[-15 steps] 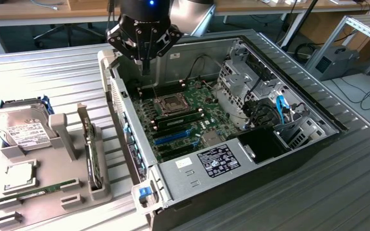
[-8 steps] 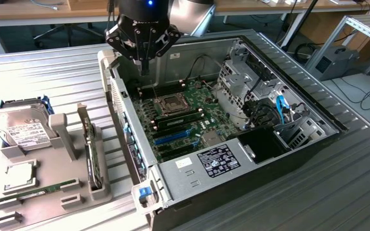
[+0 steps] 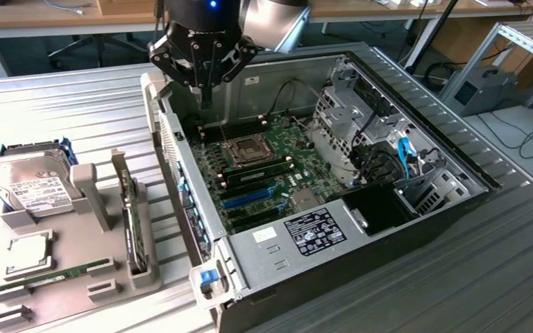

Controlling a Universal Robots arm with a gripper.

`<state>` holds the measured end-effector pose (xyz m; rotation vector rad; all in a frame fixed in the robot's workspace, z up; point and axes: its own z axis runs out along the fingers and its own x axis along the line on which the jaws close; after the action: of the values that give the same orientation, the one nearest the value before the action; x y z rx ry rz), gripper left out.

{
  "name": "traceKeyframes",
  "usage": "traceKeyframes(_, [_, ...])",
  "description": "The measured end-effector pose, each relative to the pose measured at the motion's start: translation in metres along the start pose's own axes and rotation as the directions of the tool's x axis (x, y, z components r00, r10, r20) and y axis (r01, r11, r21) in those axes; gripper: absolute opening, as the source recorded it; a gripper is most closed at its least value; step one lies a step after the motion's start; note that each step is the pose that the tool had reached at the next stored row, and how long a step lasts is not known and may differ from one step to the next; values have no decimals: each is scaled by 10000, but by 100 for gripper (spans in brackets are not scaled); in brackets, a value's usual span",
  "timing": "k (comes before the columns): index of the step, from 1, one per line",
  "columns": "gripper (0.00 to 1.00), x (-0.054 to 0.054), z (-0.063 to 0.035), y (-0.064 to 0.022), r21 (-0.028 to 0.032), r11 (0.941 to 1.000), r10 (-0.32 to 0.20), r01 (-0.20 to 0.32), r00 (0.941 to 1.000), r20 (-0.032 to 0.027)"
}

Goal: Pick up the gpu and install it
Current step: 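Reach for the gpu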

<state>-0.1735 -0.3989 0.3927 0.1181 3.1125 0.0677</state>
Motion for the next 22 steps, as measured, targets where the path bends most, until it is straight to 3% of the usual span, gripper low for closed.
traceKeyframes(22, [11,66,-2,-5,1,10000,-1,1,10000,0])
